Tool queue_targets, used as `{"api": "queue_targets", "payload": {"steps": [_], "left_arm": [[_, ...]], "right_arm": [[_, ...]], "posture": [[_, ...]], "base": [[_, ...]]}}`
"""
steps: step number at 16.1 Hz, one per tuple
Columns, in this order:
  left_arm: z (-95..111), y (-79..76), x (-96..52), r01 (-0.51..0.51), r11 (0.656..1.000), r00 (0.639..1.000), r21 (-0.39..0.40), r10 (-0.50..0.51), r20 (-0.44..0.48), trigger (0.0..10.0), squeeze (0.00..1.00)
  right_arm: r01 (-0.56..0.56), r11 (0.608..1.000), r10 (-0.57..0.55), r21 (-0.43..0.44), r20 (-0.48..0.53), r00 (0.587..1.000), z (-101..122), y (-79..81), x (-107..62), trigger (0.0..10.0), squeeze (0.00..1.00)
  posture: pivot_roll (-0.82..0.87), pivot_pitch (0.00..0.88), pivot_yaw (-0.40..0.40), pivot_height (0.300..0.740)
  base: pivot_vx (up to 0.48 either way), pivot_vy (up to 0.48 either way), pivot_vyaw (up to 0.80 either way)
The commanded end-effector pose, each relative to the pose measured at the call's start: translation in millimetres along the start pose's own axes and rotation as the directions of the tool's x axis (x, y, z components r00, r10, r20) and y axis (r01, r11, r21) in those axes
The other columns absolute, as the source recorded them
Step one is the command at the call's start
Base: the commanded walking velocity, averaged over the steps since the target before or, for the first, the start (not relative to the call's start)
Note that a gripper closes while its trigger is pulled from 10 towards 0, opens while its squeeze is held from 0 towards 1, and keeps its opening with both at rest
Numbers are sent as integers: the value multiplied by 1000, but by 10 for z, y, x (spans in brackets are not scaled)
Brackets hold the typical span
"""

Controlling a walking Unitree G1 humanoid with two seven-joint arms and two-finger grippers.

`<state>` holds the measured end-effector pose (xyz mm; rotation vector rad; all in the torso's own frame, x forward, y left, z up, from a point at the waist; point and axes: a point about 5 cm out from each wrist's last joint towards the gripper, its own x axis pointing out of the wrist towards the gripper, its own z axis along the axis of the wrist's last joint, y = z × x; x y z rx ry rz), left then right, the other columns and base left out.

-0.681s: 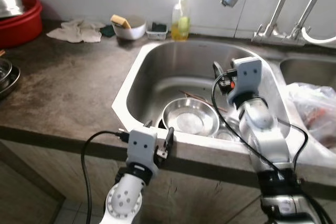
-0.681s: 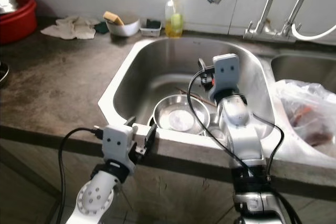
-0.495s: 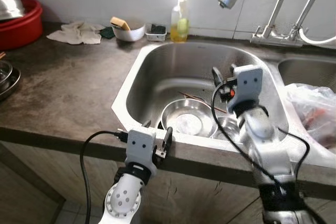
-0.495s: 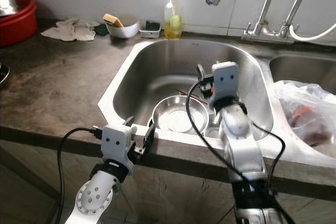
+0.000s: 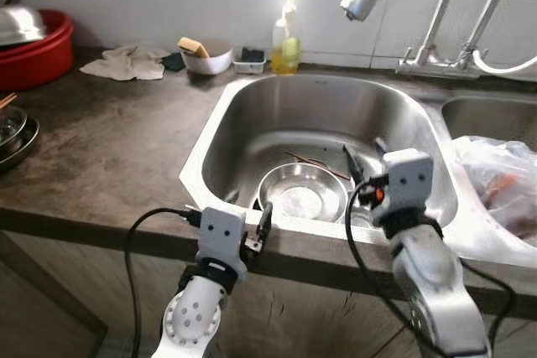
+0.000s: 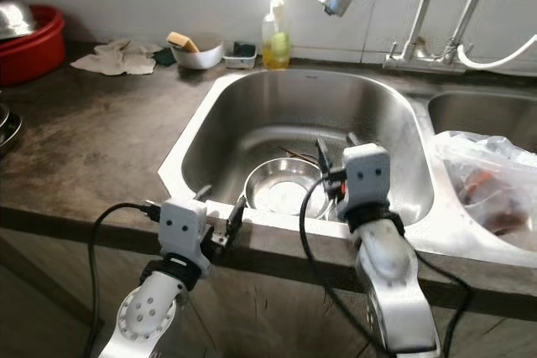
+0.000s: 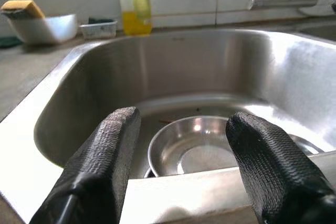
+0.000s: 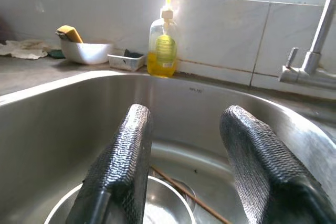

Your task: Kitchen organization

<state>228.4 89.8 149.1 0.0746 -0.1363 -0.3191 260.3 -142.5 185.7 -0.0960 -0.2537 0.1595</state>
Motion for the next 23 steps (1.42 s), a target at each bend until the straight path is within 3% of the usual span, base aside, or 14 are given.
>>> {"api": "queue_targets", "payload": {"steps": [1, 8, 20, 23], "left_arm": [[6, 2, -21, 6, 1000, 1000, -6, -6, 5, 10000, 0], [-12, 15, -44, -5, 1000, 1000, -5, 5, 1, 10000, 0], [-18, -8, -37, -6, 1000, 1000, -15, 6, -3, 10000, 0], [-21, -1, -40, -10, 1000, 1000, -13, 10, -5, 10000, 0]], "right_arm": [[-3, 1000, 3, 8, 2, 1000, 41, 9, -40, 10000, 0], [41, 999, -41, 23, -25, 999, 24, 4, -78, 10000, 0], [34, 998, -32, 54, -27, 999, 51, 69, 36, 10000, 0], [28, 998, -26, 54, -27, 999, 48, 77, 45, 10000, 0]], "posture": [[79, 19, -17, 740], [84, 12, -11, 740], [96, 16, -20, 740], [97, 17, -21, 740]], "base": [[0, 0, 0], [0, 0, 0], [0, 0, 0], [0, 0, 712]]}}
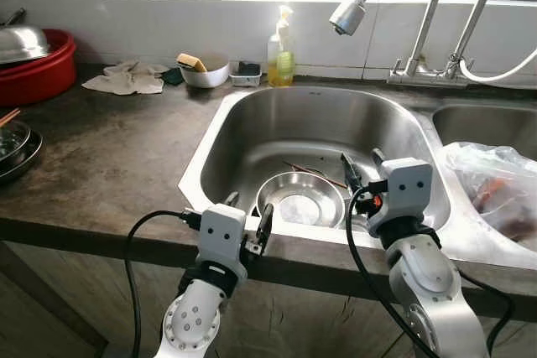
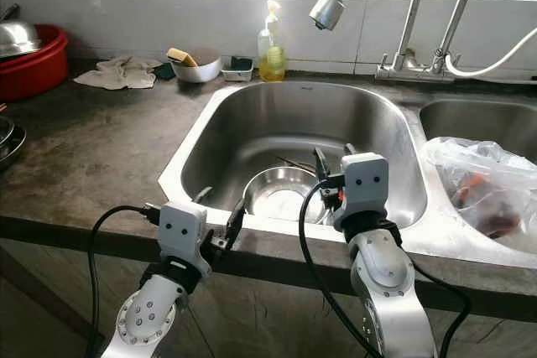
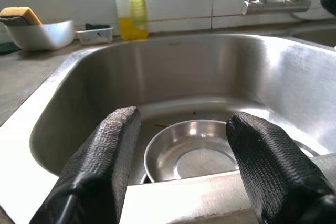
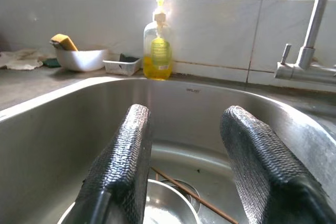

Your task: Kitchen organization

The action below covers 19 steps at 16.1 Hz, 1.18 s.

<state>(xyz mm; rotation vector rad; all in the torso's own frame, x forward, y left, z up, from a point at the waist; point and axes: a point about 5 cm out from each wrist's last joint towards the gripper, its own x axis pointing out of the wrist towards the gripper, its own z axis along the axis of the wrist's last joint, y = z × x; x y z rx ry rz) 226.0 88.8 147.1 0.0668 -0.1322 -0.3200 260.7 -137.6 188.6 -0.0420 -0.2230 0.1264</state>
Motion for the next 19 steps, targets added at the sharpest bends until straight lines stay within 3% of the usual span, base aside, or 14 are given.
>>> {"api": "queue_targets", "payload": {"steps": [1, 6, 19], "left_arm": [[-11, 23, -24, -15, 1000, 1000, -4, 15, -5, 10000, 0], [-20, 28, -34, -20, 1000, 1000, 3, 20, -8, 10000, 0], [-43, 37, -47, -17, 1000, 1000, 15, 18, -16, 10000, 0]], "right_arm": [[-11, 1000, 11, 1, 1, 1000, 13, 38, 27, 10000, 0], [-14, 1000, 14, 3, -2, 1000, 8, 44, 40, 10000, 0], [-8, 1000, 8, 4, -2, 1000, 18, 33, 79, 10000, 0]], "posture": [[97, 18, -22, 740], [98, 20, -24, 740], [99, 26, -22, 740]], "base": [[0, 0, 794], [0, 0, 794], [0, 274, 789]]}}
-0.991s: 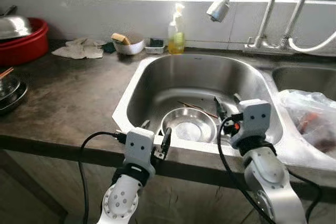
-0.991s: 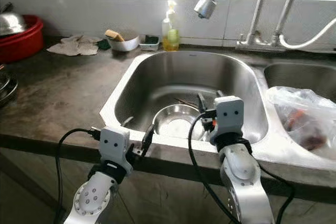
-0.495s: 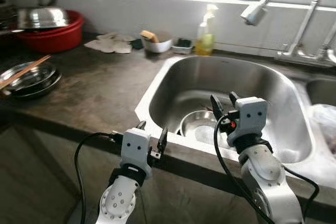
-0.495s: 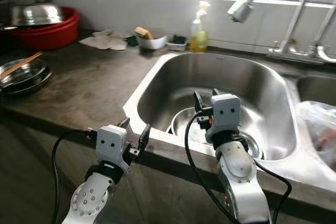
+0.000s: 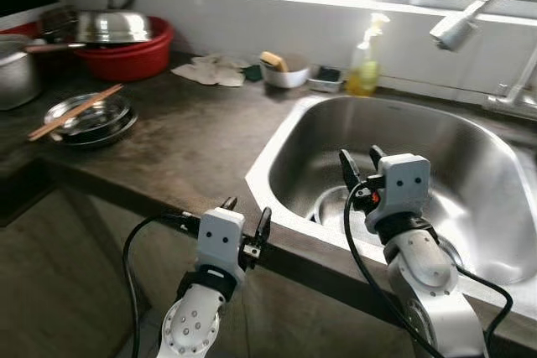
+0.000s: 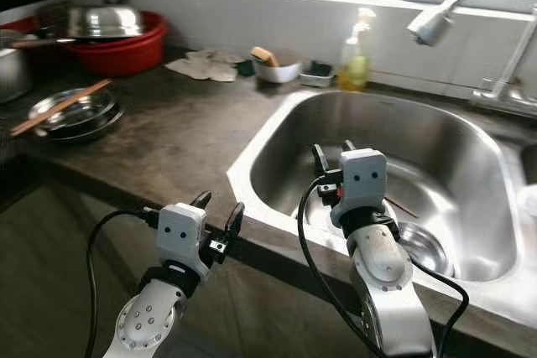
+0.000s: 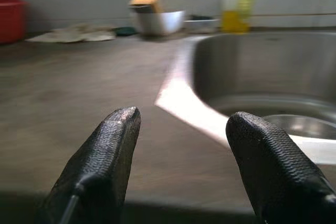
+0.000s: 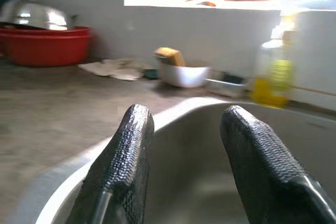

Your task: Kitchen organization

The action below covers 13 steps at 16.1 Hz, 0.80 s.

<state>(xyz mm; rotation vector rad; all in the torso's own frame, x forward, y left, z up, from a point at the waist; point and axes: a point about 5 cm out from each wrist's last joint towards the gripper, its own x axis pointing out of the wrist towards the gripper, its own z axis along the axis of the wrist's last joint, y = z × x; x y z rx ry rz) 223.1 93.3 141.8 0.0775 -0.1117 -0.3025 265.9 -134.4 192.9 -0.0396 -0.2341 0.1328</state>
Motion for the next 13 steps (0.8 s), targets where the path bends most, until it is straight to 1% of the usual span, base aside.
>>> {"api": "queue_targets", "payload": {"steps": [1, 11, 13], "left_arm": [[2, 7, 0, -1, 1000, 1000, 7, 1, 4, 10000, 0], [-7, 16, 1, 3, 1000, 1000, 9, -3, 1, 10000, 0], [-2, 15, 3, 3, 1000, 1000, 18, -3, 13, 10000, 0]], "right_arm": [[0, 1000, 0, 4, -14, 1000, -13, 9, 19, 10000, 0], [2, 1000, -2, 10, -12, 1000, -11, 16, 35, 10000, 0], [-3, 1000, 3, -24, 13, 1000, 9, 6, 47, 10000, 0]], "posture": [[99, 26, -22, 740], [103, 22, -18, 740], [103, 20, -20, 740]], "base": [[0, 289, 788], [0, 287, 793], [0, 289, 794]]}}
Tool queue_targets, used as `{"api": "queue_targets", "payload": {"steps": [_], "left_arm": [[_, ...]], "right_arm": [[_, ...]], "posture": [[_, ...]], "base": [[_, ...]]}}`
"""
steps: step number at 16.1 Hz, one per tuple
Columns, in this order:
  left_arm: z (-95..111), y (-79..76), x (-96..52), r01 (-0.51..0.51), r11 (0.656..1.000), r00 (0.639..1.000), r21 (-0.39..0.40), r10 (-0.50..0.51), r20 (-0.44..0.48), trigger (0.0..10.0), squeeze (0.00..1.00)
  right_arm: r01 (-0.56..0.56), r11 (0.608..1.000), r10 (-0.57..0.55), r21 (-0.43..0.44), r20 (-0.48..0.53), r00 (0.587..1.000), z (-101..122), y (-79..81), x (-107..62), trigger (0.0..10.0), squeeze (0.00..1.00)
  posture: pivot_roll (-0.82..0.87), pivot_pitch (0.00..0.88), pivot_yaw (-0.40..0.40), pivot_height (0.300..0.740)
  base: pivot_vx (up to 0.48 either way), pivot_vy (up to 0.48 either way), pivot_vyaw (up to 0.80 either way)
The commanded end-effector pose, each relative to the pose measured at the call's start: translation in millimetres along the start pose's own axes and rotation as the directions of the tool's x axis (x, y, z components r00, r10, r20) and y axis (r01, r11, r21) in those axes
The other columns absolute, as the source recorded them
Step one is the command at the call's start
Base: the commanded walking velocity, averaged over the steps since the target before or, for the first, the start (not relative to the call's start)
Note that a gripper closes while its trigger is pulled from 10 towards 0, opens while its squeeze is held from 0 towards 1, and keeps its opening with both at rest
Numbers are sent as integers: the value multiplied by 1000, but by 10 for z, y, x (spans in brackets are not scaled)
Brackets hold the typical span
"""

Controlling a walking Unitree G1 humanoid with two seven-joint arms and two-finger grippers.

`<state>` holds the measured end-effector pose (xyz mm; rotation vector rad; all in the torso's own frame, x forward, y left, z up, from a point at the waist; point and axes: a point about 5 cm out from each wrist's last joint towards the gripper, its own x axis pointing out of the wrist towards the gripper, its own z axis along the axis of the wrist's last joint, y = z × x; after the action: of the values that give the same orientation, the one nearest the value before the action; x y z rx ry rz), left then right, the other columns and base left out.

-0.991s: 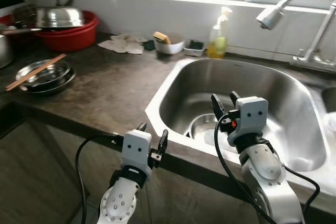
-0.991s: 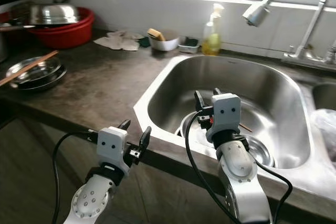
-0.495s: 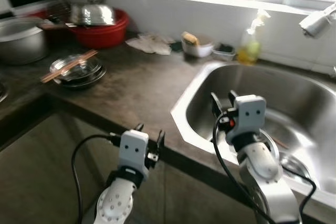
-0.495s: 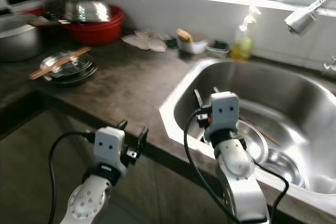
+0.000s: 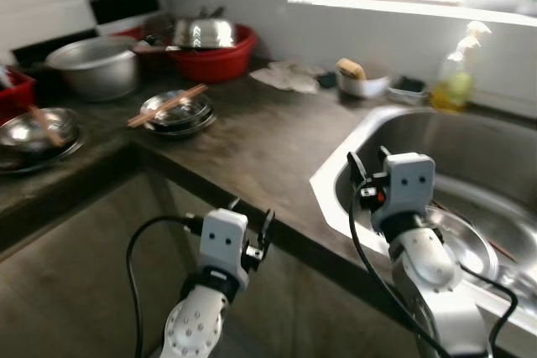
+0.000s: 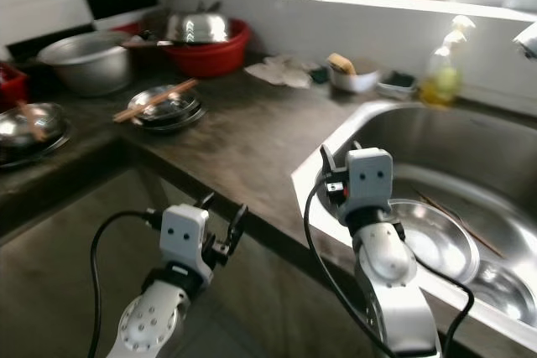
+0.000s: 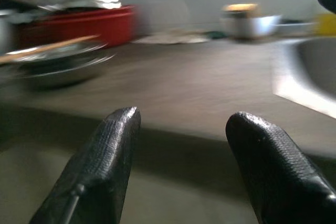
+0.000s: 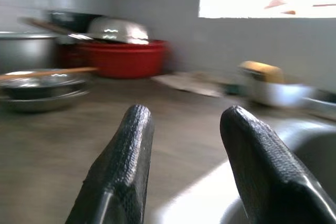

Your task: Kitchen organization

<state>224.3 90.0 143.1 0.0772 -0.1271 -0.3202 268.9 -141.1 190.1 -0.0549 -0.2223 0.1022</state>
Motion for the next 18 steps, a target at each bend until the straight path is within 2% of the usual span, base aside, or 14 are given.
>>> {"api": "queue_targets", "payload": {"steps": [1, 2, 9, 10, 12, 18], "left_arm": [[-55, 45, -14, -21, 1000, 996, -17, 20, -83, 10000, 0], [-87, 43, -17, -26, 999, 989, -43, 20, -144, 10000, 0], [-87, 43, -17, -26, 999, 989, -43, 20, -144, 10000, 0], [-32, 66, 9, -26, 1000, 998, 12, 27, -61, 10000, 0], [-4, 31, -4, -18, 999, 1000, 26, 19, -6, 10000, 0], [-12, 21, -12, -15, 1000, 1000, 13, 15, -9, 10000, 0]], "right_arm": [[-32, 999, 32, -9, 29, 999, 43, 76, 34, 10000, 0], [-33, 999, 33, -8, 28, 999, 38, 78, 33, 10000, 0], [-33, 999, 33, -8, 28, 999, 38, 78, 33, 10000, 0], [-33, 999, 33, -3, 28, 999, 45, 84, 32, 10000, 0], [-32, 999, 31, 19, 15, 999, 44, 87, 35, 10000, 0], [-32, 999, 32, 24, 7, 999, 37, 83, 47, 10000, 0]], "posture": [[104, 21, -20, 740], [103, 19, -17, 740], [103, 19, -17, 740], [102, 17, -20, 740], [103, 12, -20, 740], [101, 8, -20, 740]], "base": [[0, 289, 794], [0, 285, 794], [0, 285, 794], [0, 285, 794], [0, 244, 794], [0, 81, 794]]}}
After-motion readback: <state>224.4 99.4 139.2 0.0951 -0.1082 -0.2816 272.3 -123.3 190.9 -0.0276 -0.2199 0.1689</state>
